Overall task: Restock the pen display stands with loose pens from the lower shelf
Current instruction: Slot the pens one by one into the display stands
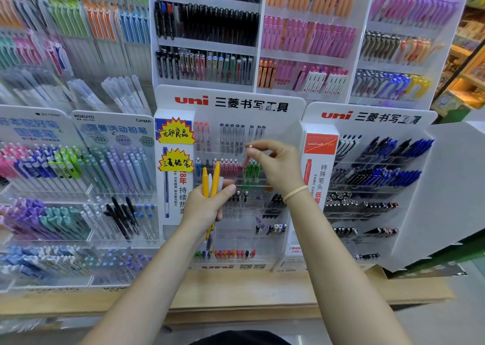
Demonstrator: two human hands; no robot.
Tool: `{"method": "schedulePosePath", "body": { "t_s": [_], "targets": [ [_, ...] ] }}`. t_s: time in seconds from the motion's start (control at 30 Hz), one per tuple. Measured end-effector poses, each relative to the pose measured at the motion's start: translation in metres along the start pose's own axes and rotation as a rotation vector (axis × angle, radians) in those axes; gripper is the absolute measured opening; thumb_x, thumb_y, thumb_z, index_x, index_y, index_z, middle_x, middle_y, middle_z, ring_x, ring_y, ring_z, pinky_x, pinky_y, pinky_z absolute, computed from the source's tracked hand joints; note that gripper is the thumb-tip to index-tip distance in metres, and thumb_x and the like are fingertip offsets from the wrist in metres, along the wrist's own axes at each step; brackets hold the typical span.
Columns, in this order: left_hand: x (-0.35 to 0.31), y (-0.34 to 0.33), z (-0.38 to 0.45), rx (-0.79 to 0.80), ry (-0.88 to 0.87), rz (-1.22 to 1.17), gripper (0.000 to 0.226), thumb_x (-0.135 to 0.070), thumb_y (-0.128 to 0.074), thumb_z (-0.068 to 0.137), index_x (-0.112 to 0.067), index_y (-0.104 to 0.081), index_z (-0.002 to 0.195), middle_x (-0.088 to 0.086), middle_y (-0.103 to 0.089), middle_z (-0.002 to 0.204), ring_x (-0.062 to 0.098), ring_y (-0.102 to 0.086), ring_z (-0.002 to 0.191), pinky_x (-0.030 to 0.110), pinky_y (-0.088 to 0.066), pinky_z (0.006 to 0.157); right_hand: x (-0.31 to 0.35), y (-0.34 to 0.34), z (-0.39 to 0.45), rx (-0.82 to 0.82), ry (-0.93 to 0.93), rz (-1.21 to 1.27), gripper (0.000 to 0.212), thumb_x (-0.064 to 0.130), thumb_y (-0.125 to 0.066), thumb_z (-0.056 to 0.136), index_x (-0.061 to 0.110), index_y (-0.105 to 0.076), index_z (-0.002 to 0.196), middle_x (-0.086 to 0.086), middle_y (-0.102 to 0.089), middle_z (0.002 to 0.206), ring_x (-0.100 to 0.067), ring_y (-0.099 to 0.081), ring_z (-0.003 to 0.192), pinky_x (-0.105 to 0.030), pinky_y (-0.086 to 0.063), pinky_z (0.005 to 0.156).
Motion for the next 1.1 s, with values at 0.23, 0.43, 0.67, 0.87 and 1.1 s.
{"method": "schedulePosePath", "body": {
  "t_s": [0.23, 0.43, 0.67, 0.87, 1.1],
  "targets": [
    [0.005, 0.001, -0.001, 0.024, 0.048, -0.034, 0.01, -0.023, -0.07, 0.094, -0.014, -0.073, 0.097, -0.001, -0.061, 0.064, 0.009, -0.043, 0.04, 0.018, -0.037, 0.039, -0.009, -0.014, 0.006, 0.09, 0.022, -0.22, 0.013, 0.017, -0.075, 0.086, 0.012, -0.078, 0.098, 0.009, -0.068, 0.088, 0.019, -0.054, 0.077, 0.0, -0.038, 0.073],
    [0.009, 0.006, 0.002, 0.011, 0.082, -0.057, 0.011, -0.025, -0.072, 0.092, -0.015, -0.074, 0.095, -0.001, -0.06, 0.064, 0.01, -0.044, 0.042, 0.02, -0.039, 0.042, -0.011, -0.02, 0.013, 0.22, 0.072, -0.37, 0.011, 0.02, -0.076, 0.085, 0.018, -0.073, 0.096, 0.01, -0.063, 0.082, -0.008, -0.055, 0.088, -0.023, -0.042, 0.08],
    [0.008, 0.011, 0.003, 0.017, 0.095, -0.085, 0.01, -0.025, -0.072, 0.092, -0.015, -0.072, 0.094, -0.001, -0.058, 0.064, 0.011, -0.044, 0.043, 0.021, -0.039, 0.044, -0.017, -0.022, 0.017, 0.288, 0.002, -0.423, 0.011, 0.023, -0.077, 0.084, 0.021, -0.068, 0.091, -0.001, -0.064, 0.092, -0.016, -0.055, 0.095, -0.031, -0.045, 0.087],
    [0.007, 0.01, 0.002, 0.124, 0.108, -0.102, 0.009, -0.023, -0.073, 0.091, -0.014, -0.072, 0.093, -0.001, -0.056, 0.062, 0.012, -0.043, 0.044, 0.022, -0.037, 0.044, -0.01, -0.019, 0.007, 0.168, 0.193, -0.556, 0.021, 0.029, -0.075, 0.086, 0.014, -0.072, 0.1, -0.001, -0.07, 0.101, -0.014, -0.053, 0.1, -0.02, -0.038, 0.088],
    [0.004, 0.002, -0.005, 0.416, 0.131, -0.193, 0.029, -0.024, -0.078, 0.074, -0.006, -0.063, 0.092, 0.003, -0.051, 0.059, 0.013, -0.042, 0.044, 0.022, -0.038, 0.045, -0.002, -0.025, -0.041, 0.431, -0.161, -0.03, 0.012, 0.025, -0.072, 0.09, 0.014, -0.076, 0.092, 0.007, -0.071, 0.079, -0.001, -0.061, 0.07, -0.019, -0.051, 0.068]
  ]
}}
Point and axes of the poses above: each hand's wrist, its own z-axis towards the middle knuckle, its own y-axis out of the back of the hand, x = y × z, the point moved 3 cm from there along z, towards the middle knuckle
